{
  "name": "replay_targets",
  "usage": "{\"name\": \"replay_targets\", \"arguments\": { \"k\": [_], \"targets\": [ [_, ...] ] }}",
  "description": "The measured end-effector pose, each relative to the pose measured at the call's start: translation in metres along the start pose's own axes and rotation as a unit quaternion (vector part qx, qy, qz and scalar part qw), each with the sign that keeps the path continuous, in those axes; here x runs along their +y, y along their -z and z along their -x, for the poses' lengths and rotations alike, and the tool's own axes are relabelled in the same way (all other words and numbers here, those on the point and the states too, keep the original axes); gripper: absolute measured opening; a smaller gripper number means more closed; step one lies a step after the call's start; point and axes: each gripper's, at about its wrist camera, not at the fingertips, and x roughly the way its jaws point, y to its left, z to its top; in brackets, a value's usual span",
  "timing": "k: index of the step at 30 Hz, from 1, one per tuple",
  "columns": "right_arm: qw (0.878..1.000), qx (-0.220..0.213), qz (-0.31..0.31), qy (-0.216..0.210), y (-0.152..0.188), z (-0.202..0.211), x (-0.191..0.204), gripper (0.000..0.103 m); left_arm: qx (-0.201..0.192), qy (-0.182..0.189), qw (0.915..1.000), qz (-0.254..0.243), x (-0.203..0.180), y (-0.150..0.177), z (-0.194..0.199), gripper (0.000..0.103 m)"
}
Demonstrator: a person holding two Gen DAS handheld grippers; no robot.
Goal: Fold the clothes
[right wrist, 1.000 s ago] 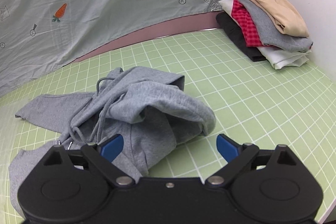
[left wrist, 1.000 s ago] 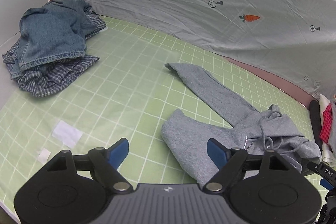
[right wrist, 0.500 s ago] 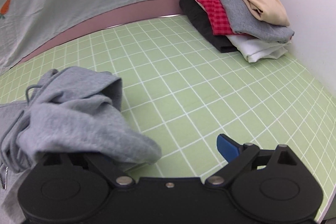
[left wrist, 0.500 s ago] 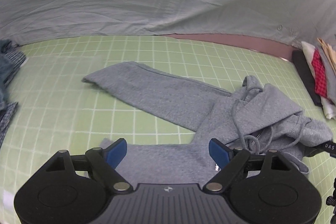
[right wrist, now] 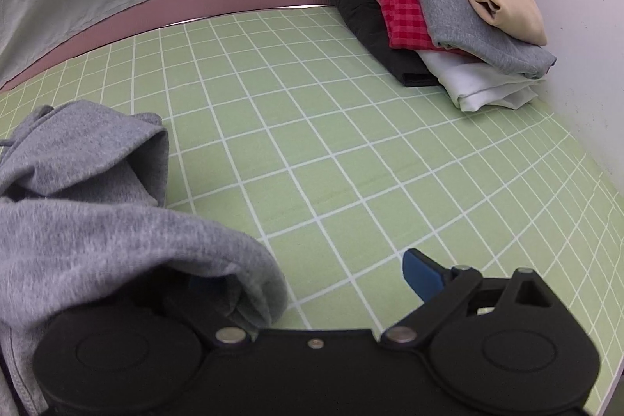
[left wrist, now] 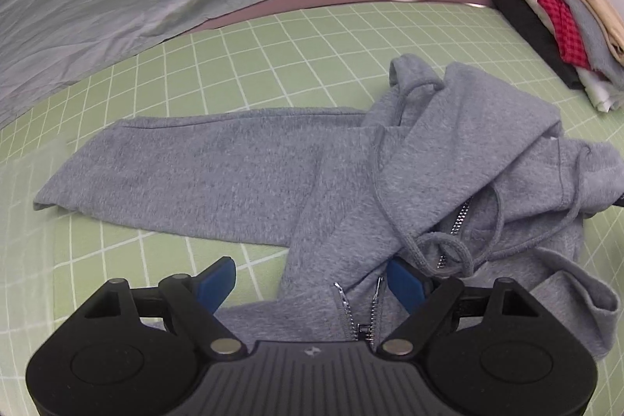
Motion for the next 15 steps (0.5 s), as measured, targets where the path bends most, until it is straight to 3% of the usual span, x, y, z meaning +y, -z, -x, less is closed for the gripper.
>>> {"name": "replay_targets", "arguments": {
  "k": [7,10,13,14,15],
  "targets": [
    [1.000,-0.017,0.003,0.013,-0.003,0.005,0.000,0.096,-0.022,0.040,0.9980,0.043,0.011,-0.011,0.002,0.032],
    [1.000,-0.027,0.002,0.016,-0.006,0.008,-0.002,0.093,-0.026,0.044,0.9969,0.060,0.016,-0.018,0.002,0.030],
    [1.000,-0.025,0.008,0.012,-0.008,0.007,0.001,0.088,-0.018,0.045,0.9978,0.044,0.011,-0.020,-0.008,0.029],
    [1.000,-0.023,0.009,0.008,-0.008,0.007,0.002,0.084,-0.017,0.043,0.9980,0.044,0.010,-0.021,-0.011,0.025],
    [1.000,-0.021,0.011,0.003,-0.008,0.006,0.004,0.078,-0.017,0.041,0.9978,0.050,0.011,-0.021,-0.012,0.013]
  ]
}}
